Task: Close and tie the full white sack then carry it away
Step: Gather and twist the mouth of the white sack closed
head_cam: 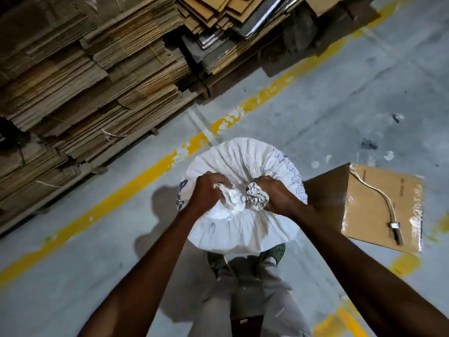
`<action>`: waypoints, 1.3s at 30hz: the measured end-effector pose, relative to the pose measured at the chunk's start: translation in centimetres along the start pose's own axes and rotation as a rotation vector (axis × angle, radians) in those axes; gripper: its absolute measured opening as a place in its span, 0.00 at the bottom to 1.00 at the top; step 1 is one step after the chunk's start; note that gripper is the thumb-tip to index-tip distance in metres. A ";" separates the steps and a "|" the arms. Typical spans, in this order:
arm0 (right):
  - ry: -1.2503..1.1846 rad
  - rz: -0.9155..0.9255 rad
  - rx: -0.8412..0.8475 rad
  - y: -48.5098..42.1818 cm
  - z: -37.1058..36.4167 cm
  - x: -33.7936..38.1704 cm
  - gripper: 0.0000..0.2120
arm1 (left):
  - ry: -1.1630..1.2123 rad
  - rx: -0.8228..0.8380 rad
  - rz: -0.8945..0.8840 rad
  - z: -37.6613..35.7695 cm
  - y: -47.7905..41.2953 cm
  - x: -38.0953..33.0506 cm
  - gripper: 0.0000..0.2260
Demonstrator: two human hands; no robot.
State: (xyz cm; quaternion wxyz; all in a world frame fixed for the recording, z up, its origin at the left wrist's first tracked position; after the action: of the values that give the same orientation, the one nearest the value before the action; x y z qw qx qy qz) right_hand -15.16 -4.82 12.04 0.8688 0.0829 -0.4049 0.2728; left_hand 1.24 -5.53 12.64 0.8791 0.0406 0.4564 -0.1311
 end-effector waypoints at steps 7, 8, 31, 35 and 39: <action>-0.098 -0.283 -0.055 -1.7 -1.9 -0.6 0.17 | 0.124 -0.080 -0.025 -2.6 -3.8 -2.5 0.12; -0.111 -0.365 -0.045 -1.8 -2.3 -1.5 0.18 | 0.129 -0.070 -0.030 -2.8 -4.1 -2.7 0.12; -0.235 -0.616 0.146 -1.8 -3.0 -4.7 0.39 | -0.050 0.116 -0.127 -4.1 -2.0 0.8 0.15; -0.381 -0.611 0.396 -2.0 -4.0 -3.3 0.32 | -0.160 0.205 0.012 -5.0 -1.0 6.2 0.14; -0.272 -0.684 0.277 -2.4 -3.2 -3.1 0.32 | -0.045 0.180 0.036 -4.3 -2.2 2.2 0.10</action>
State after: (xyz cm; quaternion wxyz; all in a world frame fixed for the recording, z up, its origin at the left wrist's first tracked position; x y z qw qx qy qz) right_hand -13.36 -6.97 7.81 0.8287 0.3647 -0.4246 0.0063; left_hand -1.51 -7.24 8.46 0.8842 0.1245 0.4220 -0.1567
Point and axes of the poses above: each hand's wrist, its own y-axis away from the middle knuckle, its own z-axis out of the back of the hand, x = y × z, the point moved 10 cm from there along -y, towards the middle knuckle, and after that the axes turned 13 degrees about -z, right-handed, at the moved point
